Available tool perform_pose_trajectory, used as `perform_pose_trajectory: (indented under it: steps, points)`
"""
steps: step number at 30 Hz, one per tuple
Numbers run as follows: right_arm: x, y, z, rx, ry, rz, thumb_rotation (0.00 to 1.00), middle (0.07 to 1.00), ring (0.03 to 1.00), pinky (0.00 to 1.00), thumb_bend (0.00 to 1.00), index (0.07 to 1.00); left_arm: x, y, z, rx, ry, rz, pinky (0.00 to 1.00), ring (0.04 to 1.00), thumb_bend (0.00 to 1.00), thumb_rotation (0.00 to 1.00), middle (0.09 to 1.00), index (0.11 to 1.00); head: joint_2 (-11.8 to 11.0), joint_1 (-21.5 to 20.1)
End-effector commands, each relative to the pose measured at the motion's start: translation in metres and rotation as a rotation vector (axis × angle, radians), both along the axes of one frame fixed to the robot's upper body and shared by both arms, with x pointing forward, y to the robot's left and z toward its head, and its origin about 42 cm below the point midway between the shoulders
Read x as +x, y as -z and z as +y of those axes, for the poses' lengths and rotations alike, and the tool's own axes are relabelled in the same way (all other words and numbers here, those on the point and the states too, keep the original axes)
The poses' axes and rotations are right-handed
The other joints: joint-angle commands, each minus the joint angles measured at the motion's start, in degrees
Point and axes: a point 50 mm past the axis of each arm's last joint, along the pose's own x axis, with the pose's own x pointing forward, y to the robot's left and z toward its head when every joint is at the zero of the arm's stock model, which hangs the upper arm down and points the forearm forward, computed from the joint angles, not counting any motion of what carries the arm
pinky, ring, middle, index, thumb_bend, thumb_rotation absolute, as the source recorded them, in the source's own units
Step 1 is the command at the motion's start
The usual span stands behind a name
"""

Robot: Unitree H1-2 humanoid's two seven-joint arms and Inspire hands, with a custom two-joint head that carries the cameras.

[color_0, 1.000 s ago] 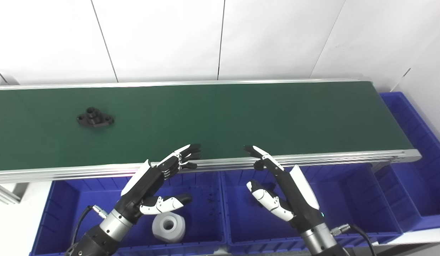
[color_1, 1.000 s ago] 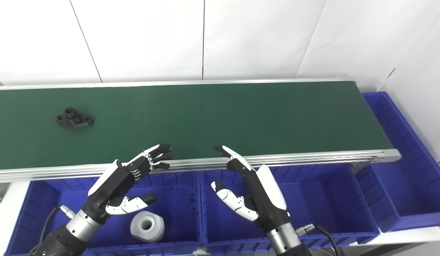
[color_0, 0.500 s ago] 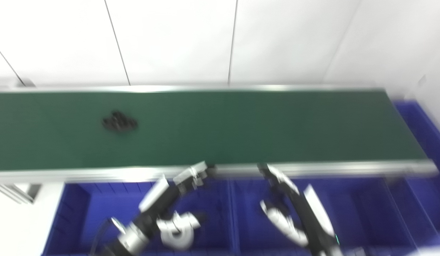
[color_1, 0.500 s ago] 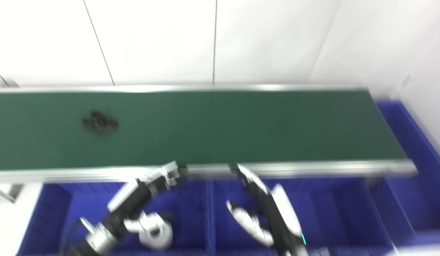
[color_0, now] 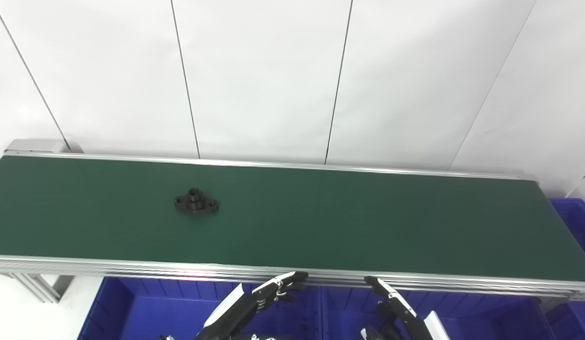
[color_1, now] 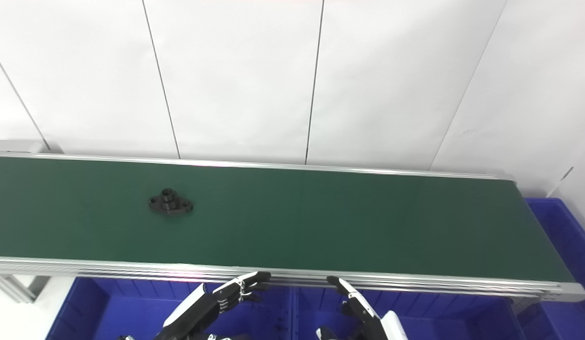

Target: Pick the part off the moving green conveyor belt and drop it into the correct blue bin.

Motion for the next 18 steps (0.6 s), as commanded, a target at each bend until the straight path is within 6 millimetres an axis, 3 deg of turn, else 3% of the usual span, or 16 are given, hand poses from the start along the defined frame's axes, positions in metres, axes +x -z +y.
perform_pose_trajectory:
  steps: [1, 4, 6, 10, 13, 18]
  points:
    - [0.010, -0.022, 0.000, -0.033, 0.020, -0.115, 0.54, 0.886, 0.845, 0.75, 0.40, 0.870, 0.008, -0.014, -0.005, -0.037, 0.013, -0.077, 0.82, 0.885, 0.58, 0.49, 0.921, 0.894, 0.11, -0.13]
    - [0.024, -0.039, -0.006, -0.115, 0.044, -0.136, 0.22, 0.847, 0.801, 0.69, 0.50, 0.841, 0.008, -0.014, -0.007, -0.040, 0.016, -0.077, 0.82, 0.888, 0.57, 0.49, 0.924, 0.897, 0.13, -0.55]
    - [0.037, -0.053, -0.011, -0.168, 0.048, -0.150, 0.08, 0.809, 0.765, 0.66, 0.61, 0.811, 0.009, -0.014, -0.009, -0.036, 0.018, -0.078, 0.82, 0.890, 0.57, 0.51, 0.926, 0.900, 0.20, -0.71]
    - [0.077, -0.096, -0.024, -0.312, 0.054, -0.193, 0.05, 0.772, 0.709, 0.59, 0.73, 0.764, 0.011, -0.013, -0.013, -0.036, 0.020, -0.076, 0.83, 0.892, 0.56, 0.52, 0.932, 0.906, 0.23, -0.78]
    - [0.108, -0.116, -0.035, -0.387, 0.048, -0.223, 0.03, 0.742, 0.677, 0.57, 0.79, 0.733, 0.011, -0.013, -0.015, -0.036, 0.020, -0.074, 0.83, 0.897, 0.56, 0.54, 0.938, 0.916, 0.30, -0.91]
    - [0.165, -0.152, -0.043, -0.637, 0.013, -0.244, 0.17, 0.748, 0.704, 0.58, 0.81, 0.742, 0.012, -0.013, -0.016, -0.045, 0.023, -0.071, 0.84, 0.903, 0.56, 0.54, 0.943, 0.921, 0.64, -2.02]
